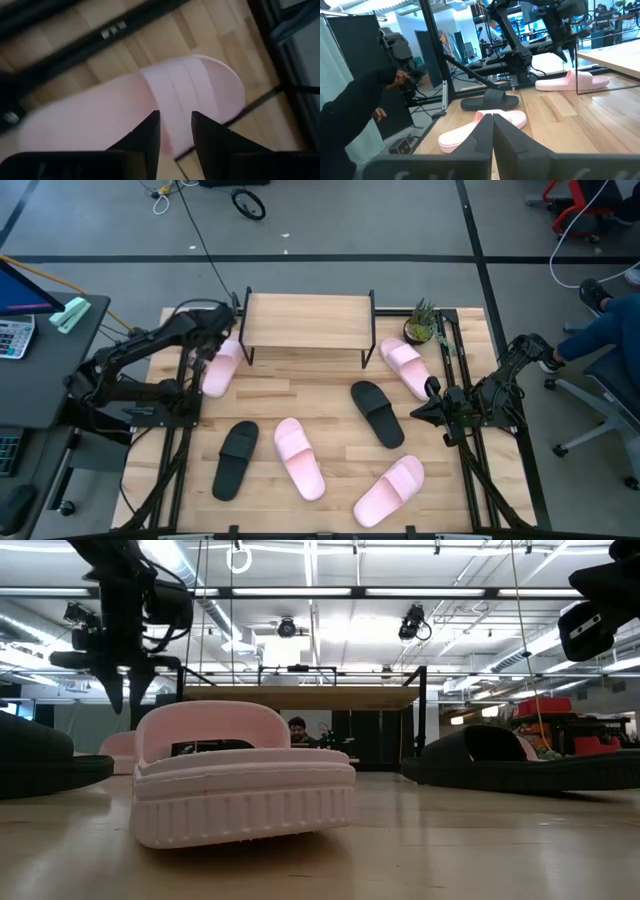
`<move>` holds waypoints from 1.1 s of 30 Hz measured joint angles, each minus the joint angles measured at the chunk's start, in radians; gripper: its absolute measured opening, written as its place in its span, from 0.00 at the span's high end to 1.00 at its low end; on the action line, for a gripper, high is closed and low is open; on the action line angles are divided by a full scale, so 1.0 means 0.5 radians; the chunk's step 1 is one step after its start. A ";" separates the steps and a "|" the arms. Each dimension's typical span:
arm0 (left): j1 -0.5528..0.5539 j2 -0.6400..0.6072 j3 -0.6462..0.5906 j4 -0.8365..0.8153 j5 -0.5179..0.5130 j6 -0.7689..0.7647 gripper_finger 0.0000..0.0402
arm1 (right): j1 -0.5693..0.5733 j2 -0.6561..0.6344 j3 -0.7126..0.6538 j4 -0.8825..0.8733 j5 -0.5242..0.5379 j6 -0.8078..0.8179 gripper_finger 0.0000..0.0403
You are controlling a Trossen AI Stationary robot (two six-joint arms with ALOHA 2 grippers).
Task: Pick and place slides into the shelf
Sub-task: Put the top left pink slide on the shelf
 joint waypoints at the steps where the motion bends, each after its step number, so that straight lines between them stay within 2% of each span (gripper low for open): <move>1: -0.050 0.000 0.000 0.039 -0.022 -0.063 0.72 | 0.000 0.000 0.000 0.000 0.000 0.000 0.97; 3: -0.155 0.000 0.000 0.126 -0.108 -0.172 0.72 | 0.000 -0.001 0.000 0.000 0.000 0.000 0.97; 8: -0.364 0.060 0.002 0.226 -0.517 -0.351 0.71 | 0.000 -0.001 0.000 0.000 0.000 0.000 0.97; 11: -0.421 0.147 0.003 0.176 -0.563 -0.635 0.71 | 0.000 0.000 0.000 0.000 0.000 0.000 0.97; 17: -0.483 0.367 0.003 0.080 -0.520 -1.140 0.73 | 0.000 0.000 0.000 -0.001 -0.001 0.000 0.97; 26: -0.445 0.323 0.003 0.343 -0.526 -1.127 0.73 | 0.000 0.000 0.000 0.000 -0.001 0.000 0.97; 33: -0.448 0.297 0.003 0.150 -0.526 -0.957 0.73 | 0.000 0.000 0.000 0.000 -0.001 0.000 0.97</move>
